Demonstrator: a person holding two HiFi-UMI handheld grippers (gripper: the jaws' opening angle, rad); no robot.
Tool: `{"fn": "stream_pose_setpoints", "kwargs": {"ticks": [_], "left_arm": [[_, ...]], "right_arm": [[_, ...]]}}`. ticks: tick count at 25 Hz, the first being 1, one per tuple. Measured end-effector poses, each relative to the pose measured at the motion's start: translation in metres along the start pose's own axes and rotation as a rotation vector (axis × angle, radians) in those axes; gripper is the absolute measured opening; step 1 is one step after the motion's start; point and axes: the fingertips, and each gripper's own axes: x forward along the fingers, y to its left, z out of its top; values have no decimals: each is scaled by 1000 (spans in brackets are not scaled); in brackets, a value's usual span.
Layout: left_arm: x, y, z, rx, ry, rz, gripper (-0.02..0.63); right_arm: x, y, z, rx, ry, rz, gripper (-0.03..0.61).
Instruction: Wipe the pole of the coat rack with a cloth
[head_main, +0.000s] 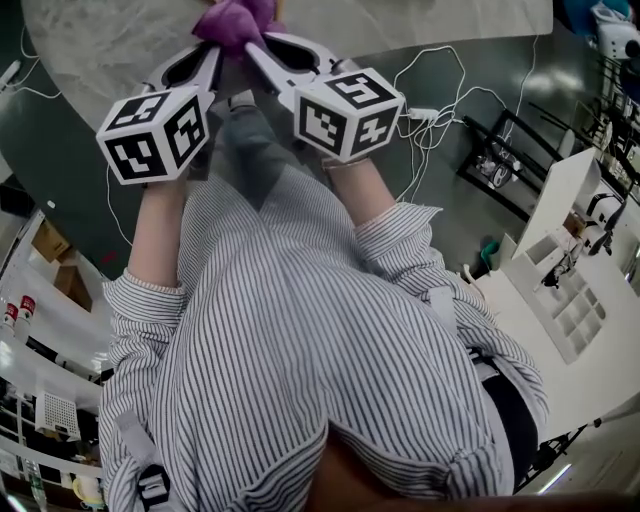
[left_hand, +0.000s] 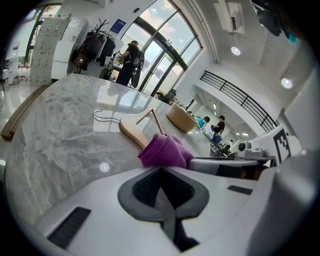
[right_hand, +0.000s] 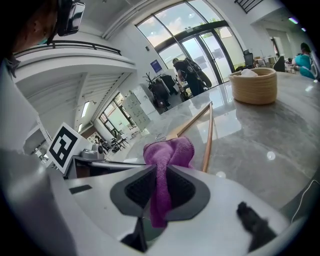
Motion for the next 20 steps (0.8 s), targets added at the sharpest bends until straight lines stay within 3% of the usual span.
{"fn": "stream_pose_setpoints", "kwargs": {"ticks": [20], "left_arm": [[-2, -49, -34, 37, 25, -12, 9]], "right_arm": [[-57, -14, -38, 28, 16, -4, 61]]}}
